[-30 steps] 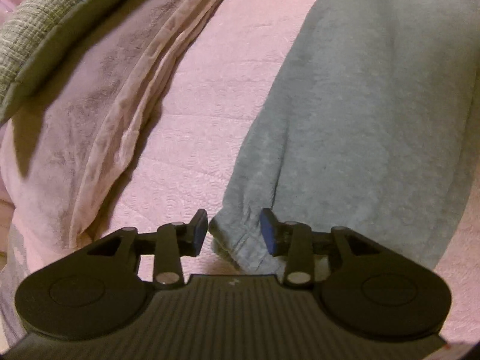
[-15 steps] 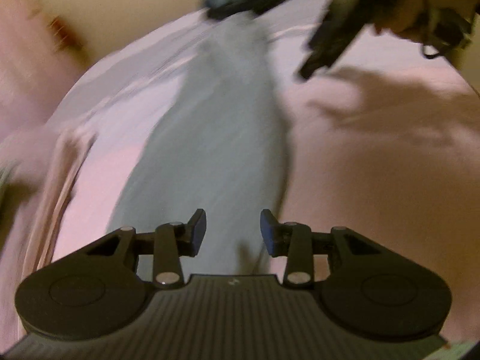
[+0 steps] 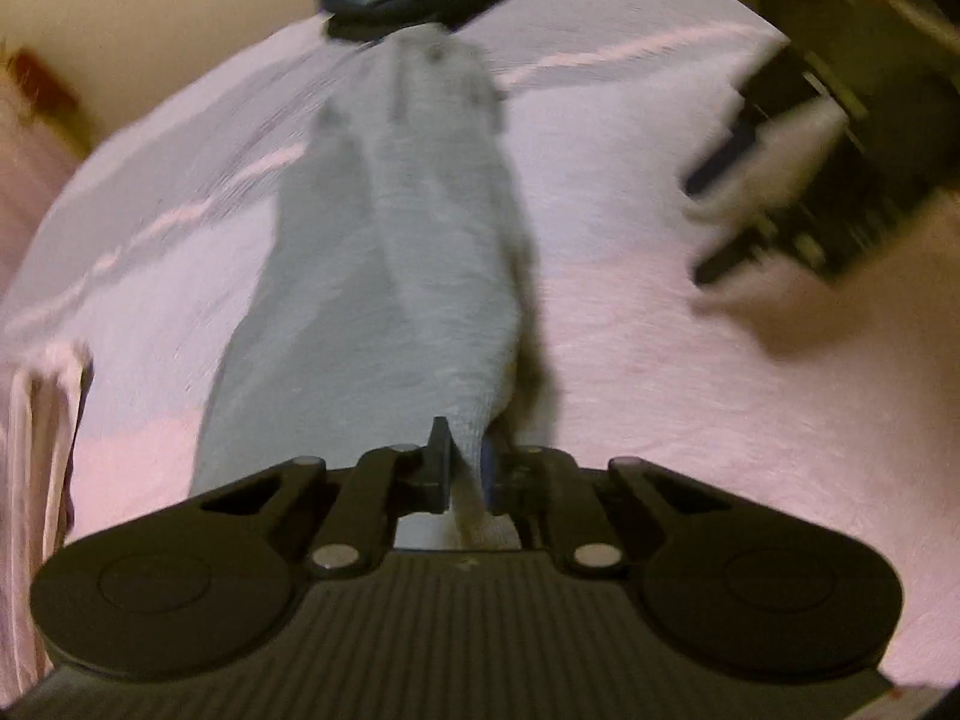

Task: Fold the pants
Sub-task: 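Grasp the leg hems with the left tool and drag them straight toward the clothes stack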

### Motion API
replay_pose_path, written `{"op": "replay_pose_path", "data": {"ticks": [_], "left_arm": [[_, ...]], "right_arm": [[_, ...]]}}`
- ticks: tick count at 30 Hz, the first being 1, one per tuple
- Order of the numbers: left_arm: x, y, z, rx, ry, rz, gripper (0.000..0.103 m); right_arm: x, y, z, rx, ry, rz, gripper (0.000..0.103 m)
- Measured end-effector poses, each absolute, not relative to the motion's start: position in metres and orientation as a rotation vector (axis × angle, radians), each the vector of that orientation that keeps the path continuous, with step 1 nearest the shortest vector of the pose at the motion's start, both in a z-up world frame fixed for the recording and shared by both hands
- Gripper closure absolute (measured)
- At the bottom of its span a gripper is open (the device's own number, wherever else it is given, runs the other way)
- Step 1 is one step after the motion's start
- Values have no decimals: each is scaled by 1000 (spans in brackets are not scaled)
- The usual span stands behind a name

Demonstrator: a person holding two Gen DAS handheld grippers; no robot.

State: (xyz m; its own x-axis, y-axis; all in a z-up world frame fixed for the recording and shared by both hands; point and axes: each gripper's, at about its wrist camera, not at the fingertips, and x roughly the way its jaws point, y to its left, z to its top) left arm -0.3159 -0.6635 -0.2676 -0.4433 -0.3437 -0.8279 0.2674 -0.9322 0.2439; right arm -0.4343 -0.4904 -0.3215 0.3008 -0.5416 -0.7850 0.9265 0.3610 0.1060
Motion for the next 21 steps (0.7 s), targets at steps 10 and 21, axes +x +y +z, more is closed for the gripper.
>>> {"op": "replay_pose_path", "data": {"ticks": [10, 21], "left_arm": [[-305, -746, -257, 1360, 272, -2390, 96], [-298, -751, -259, 1356, 260, -2447, 96]], "right_arm": [[-372, -526, -333, 715, 559, -1108, 46], [-349, -572, -354, 854, 508, -1298, 39]]}}
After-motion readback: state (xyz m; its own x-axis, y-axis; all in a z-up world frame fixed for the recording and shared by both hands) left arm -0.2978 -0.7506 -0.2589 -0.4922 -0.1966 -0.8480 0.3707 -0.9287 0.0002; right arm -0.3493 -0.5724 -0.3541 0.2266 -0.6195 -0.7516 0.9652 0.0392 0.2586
